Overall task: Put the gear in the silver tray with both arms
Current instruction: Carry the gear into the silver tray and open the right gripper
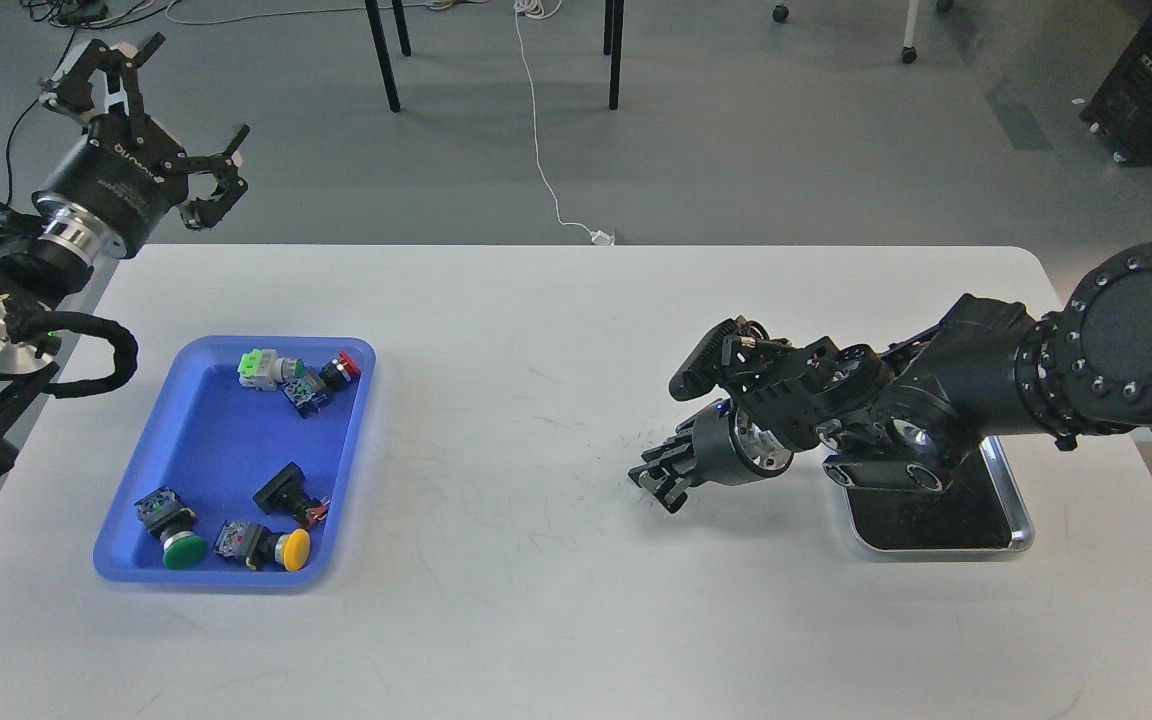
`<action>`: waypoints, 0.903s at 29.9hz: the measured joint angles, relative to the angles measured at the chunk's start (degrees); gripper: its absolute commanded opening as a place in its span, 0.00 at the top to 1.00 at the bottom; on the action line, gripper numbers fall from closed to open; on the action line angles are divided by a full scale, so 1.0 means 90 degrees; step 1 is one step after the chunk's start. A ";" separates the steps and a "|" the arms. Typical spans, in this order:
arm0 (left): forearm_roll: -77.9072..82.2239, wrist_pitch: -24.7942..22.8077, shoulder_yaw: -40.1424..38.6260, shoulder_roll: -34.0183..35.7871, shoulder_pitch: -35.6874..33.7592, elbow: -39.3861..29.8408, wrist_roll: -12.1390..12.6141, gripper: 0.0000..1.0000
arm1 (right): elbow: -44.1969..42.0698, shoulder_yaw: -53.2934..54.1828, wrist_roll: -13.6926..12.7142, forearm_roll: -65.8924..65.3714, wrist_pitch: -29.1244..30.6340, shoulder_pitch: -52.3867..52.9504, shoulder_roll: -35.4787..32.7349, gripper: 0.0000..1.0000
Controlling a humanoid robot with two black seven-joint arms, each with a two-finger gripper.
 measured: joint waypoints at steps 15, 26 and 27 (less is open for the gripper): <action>-0.0004 0.0002 -0.0010 0.0000 -0.0002 -0.0010 -0.0011 0.03 | -0.0024 -0.0343 -0.0019 -0.1311 0.0001 0.0309 -0.2138 0.79; -0.0004 0.0013 0.0000 -0.0038 -0.0008 -0.0012 0.0008 0.03 | -0.0238 -0.0434 -0.0011 -0.1721 -0.0010 -0.0195 -0.2962 0.68; -0.0004 0.0017 0.0000 -0.0038 -0.0011 -0.0018 0.0008 0.03 | -0.0294 -0.0416 -0.0011 -0.1723 -0.0016 -0.0268 -0.2966 0.65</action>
